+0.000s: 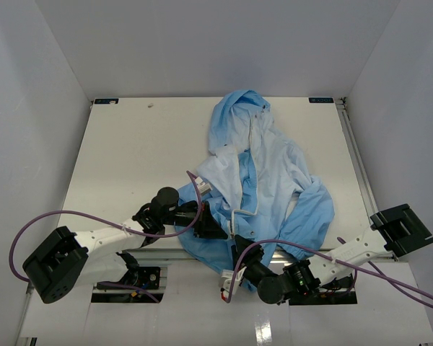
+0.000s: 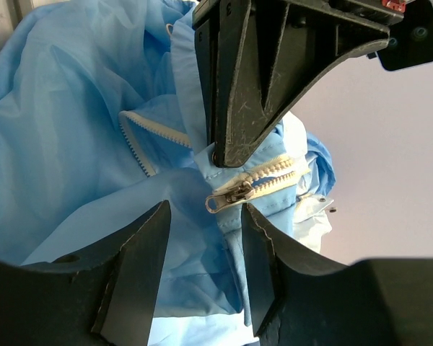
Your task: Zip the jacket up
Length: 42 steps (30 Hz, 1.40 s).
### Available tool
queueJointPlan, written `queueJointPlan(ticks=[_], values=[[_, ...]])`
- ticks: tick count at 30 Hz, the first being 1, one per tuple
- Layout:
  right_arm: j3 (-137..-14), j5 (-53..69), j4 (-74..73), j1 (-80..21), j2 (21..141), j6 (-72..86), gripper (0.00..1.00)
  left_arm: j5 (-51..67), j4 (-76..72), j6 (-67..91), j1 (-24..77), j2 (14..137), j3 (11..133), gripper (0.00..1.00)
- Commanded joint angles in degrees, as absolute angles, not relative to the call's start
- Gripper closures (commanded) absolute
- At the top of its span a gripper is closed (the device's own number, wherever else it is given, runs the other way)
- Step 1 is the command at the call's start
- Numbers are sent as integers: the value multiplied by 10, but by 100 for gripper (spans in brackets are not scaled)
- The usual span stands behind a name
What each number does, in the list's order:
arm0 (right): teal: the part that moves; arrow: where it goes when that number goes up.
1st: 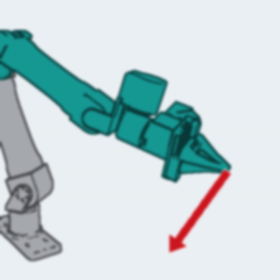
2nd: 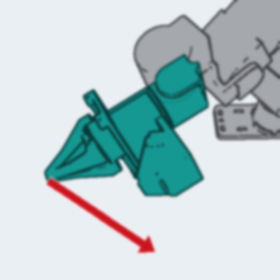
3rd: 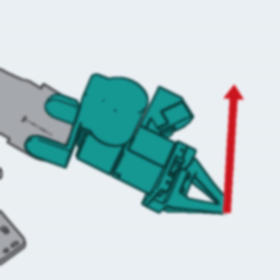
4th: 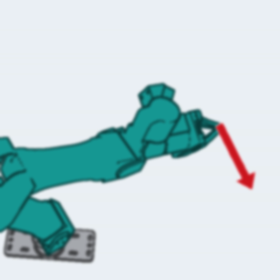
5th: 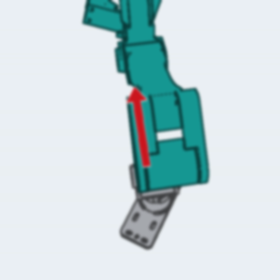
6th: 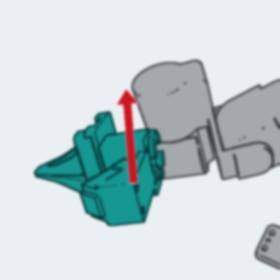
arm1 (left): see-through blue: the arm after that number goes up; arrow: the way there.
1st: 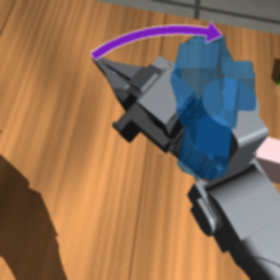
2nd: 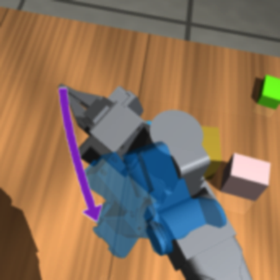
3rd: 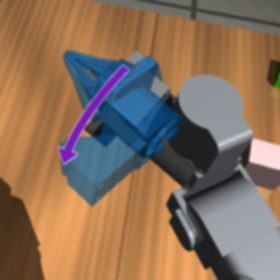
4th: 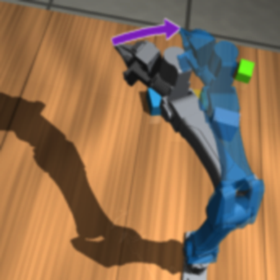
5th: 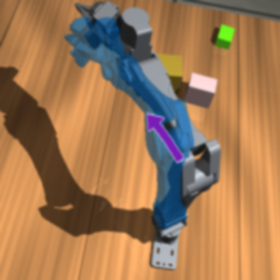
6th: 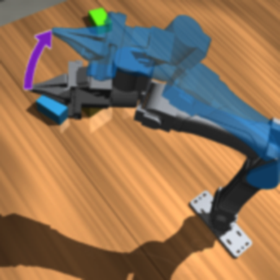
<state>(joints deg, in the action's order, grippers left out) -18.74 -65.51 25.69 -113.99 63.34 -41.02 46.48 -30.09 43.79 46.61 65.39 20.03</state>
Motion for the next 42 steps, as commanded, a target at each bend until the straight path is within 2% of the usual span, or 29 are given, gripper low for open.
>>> queueJointPlan(ticks=[1, 5, 19, 33, 42], values=[[-201, -674, 320, -1139, 639, -436, 50, 478, -320, 436, 464, 650, 195, 100], [-199, -671, 329, -1138, 636, -439, 52, 479, -323, 437, 464, 651, 193, 100], [-197, -663, 342, -1129, 635, -442, 79, 482, -329, 438, 464, 648, 189, 100], [-209, -686, 345, -1128, 645, -447, 92, 483, -326, 435, 463, 648, 189, 100], [-207, -709, 368, -1127, 637, -465, 92, 484, -326, 434, 463, 654, 190, 100]])
